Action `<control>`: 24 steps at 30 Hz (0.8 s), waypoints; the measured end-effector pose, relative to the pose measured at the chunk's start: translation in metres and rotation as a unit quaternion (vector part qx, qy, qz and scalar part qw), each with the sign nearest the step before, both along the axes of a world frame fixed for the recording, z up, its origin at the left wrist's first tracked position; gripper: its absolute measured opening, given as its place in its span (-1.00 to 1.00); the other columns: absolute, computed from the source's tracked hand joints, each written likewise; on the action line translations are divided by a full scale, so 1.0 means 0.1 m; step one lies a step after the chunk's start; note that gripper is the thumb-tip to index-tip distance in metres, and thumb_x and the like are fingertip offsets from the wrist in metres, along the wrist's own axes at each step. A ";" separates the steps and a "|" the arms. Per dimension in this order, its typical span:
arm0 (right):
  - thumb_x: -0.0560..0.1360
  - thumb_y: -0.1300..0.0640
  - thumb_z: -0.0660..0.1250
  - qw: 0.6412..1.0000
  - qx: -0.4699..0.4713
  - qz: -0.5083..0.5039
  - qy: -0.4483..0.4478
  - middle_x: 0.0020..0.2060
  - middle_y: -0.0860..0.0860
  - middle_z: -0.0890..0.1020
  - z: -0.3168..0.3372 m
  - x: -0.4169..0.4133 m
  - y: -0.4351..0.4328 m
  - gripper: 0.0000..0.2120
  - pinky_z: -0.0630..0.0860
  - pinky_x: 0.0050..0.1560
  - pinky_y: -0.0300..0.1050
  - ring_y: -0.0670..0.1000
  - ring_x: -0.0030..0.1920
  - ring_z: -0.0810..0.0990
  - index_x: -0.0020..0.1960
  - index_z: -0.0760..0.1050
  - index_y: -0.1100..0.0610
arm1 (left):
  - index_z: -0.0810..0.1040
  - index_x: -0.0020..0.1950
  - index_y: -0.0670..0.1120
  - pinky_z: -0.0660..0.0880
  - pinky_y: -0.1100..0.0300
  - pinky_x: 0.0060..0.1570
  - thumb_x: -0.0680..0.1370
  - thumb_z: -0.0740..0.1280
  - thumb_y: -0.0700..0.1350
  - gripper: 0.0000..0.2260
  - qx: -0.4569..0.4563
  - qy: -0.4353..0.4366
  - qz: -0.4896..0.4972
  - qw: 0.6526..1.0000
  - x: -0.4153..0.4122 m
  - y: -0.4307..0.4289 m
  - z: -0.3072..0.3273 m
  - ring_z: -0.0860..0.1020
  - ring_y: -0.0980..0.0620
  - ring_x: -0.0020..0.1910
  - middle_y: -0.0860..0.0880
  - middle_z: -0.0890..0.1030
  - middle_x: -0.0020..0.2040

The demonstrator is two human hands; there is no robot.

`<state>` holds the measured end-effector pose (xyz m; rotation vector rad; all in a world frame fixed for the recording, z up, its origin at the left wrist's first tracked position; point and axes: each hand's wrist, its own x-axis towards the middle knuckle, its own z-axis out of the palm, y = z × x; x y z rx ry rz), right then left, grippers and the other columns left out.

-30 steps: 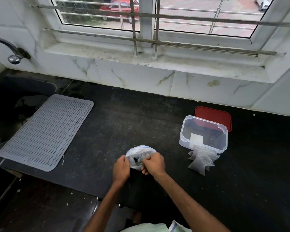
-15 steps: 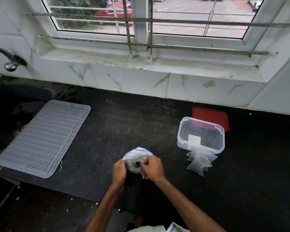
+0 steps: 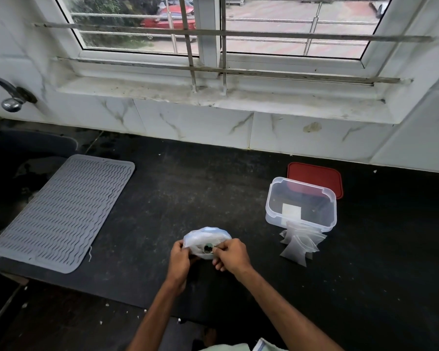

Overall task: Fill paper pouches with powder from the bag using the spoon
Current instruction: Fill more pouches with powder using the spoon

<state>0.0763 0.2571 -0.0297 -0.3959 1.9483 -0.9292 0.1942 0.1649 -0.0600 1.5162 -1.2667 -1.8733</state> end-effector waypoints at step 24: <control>0.57 0.14 0.37 0.995 -0.076 -0.005 -0.060 -0.27 0.09 0.70 0.62 -0.62 0.39 -0.85 0.51 -0.35 -0.22 -0.08 -0.40 0.57 -0.01 0.63 0.22 | 0.37 0.20 -0.16 0.63 0.10 -0.33 0.63 0.25 -0.25 -0.84 -0.029 0.013 0.002 0.999 -0.01 -0.09 0.13 0.63 -0.08 -0.09 -0.12 0.56 0.11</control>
